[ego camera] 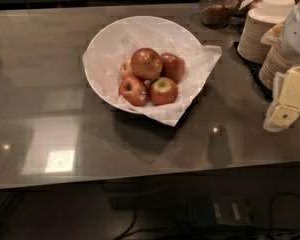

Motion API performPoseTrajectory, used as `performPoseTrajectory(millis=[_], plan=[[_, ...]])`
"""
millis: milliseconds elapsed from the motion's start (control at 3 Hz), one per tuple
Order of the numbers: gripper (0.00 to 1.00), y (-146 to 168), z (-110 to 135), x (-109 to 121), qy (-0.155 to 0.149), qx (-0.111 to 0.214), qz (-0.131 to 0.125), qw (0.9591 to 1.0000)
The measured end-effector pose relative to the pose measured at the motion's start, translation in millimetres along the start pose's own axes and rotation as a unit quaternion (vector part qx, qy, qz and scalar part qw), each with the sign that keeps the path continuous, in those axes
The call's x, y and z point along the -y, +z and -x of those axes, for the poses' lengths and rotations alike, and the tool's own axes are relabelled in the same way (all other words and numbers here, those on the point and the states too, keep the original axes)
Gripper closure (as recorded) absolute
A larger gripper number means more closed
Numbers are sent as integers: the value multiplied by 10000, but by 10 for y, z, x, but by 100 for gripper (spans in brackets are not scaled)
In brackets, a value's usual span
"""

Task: Pick apple from white bowl

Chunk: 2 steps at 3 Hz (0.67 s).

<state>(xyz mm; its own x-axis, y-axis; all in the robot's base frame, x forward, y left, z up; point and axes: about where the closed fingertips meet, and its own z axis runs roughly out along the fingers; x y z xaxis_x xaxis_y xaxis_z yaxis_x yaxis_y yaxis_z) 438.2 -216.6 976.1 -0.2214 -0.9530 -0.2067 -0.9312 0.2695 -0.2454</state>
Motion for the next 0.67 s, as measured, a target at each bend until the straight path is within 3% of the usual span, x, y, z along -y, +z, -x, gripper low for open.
performPoseTrajectory(millis=[333,667], plan=[[0,-2,22,12,-24,16,-34,10000],[0,96,257,132,-351,225,-94,9991]])
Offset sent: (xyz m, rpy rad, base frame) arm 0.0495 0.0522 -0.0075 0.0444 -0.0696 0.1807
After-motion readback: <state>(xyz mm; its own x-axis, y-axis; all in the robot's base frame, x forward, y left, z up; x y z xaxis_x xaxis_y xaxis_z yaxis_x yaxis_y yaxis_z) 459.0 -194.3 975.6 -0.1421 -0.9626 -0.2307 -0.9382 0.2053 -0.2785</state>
